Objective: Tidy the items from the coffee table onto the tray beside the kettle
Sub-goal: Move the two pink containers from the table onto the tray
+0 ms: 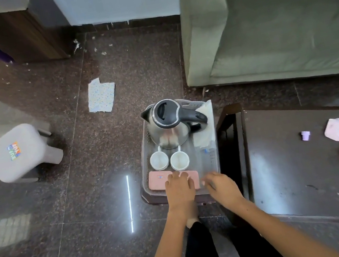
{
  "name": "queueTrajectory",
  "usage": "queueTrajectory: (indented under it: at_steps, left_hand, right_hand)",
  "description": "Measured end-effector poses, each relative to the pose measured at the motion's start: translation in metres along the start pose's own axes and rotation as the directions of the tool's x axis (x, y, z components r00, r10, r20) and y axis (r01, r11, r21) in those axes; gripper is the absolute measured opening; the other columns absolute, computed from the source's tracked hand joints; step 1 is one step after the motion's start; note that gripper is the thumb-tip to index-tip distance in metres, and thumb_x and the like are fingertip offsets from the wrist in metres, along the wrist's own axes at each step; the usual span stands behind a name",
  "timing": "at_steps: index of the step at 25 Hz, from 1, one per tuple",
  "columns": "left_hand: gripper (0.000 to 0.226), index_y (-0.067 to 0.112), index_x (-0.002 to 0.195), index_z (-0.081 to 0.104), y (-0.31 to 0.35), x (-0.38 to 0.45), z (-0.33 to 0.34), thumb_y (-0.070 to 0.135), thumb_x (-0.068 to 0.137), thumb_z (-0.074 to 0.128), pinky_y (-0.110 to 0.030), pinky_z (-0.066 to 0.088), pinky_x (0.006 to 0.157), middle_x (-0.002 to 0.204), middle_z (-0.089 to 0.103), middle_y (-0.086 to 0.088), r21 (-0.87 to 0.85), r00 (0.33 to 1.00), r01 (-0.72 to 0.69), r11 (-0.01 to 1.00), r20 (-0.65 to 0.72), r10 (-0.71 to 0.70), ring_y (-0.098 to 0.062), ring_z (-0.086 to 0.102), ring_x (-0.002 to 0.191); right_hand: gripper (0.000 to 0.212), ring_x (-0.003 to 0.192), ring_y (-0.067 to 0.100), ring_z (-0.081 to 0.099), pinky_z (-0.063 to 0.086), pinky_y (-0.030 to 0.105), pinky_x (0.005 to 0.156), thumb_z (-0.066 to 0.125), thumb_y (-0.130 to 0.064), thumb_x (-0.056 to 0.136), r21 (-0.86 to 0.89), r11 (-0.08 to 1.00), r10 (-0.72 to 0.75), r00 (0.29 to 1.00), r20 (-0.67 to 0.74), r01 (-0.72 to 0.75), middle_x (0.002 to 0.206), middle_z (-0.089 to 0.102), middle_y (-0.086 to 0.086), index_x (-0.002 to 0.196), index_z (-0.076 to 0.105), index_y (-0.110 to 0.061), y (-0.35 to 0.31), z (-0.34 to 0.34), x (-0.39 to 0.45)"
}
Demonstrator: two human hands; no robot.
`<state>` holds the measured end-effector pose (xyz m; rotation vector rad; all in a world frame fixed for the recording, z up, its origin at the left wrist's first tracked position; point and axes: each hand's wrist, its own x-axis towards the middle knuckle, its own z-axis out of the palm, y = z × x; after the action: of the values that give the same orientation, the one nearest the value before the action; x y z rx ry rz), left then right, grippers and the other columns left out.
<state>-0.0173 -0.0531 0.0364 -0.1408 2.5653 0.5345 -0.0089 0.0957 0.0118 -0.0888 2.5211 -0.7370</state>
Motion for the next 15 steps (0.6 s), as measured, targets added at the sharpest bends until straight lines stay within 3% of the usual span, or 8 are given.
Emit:
queueTrajectory:
  at_steps: [4,8,12,15]
  left_hand:
    - [0.039,0.009,0.103,0.065,0.085,0.0,0.016,0.031,0.094,0.034,-0.041,0.045,0.086,0.111,0.06,-0.012,-0.091,0.981,-0.186,0.978,-0.067,0.18,-0.032,0.053,0.104]
    - [0.047,0.013,0.1,0.069,0.183,0.01,0.065,0.037,0.091,0.03,-0.042,0.049,0.086,0.115,0.063,-0.01,-0.095,0.942,-0.33,0.939,-0.089,0.322,-0.032,0.057,0.109]
    - [0.057,0.014,0.097,0.07,0.281,0.031,0.135,0.042,0.086,0.021,-0.041,0.049,0.087,0.116,0.064,-0.011,-0.134,0.921,-0.388,0.912,-0.03,0.388,-0.032,0.058,0.107]
    - [0.038,0.014,0.103,0.068,0.33,0.049,0.181,0.032,0.093,0.036,-0.039,0.045,0.092,0.121,0.061,-0.009,-0.174,0.913,-0.399,0.9,0.012,0.407,-0.029,0.054,0.112]
  right_hand:
    - [0.016,0.083,0.017,0.067,0.051,0.029,0.072,0.056,-0.02,0.091,0.23,0.957,0.222,0.958,-0.184,-0.178,0.092,0.072,0.0,0.098,0.07,-0.017,0.061,-0.057,-0.025]
    - [0.014,0.08,0.019,0.068,0.051,0.031,0.072,0.058,-0.023,0.089,0.378,0.855,0.474,0.83,-0.294,-0.354,0.085,0.074,0.0,0.092,0.071,-0.018,0.155,-0.105,-0.047]
    - [0.014,0.084,0.026,0.068,0.055,0.039,0.072,0.057,-0.02,0.088,0.365,0.802,0.592,0.709,-0.382,-0.473,0.088,0.074,0.005,0.089,0.07,-0.017,0.274,-0.138,-0.056]
    - [0.02,0.091,0.028,0.065,0.052,0.035,0.076,0.053,-0.016,0.086,0.326,0.783,0.621,0.683,-0.385,-0.529,0.102,0.071,0.007,0.098,0.068,-0.017,0.345,-0.153,-0.043]
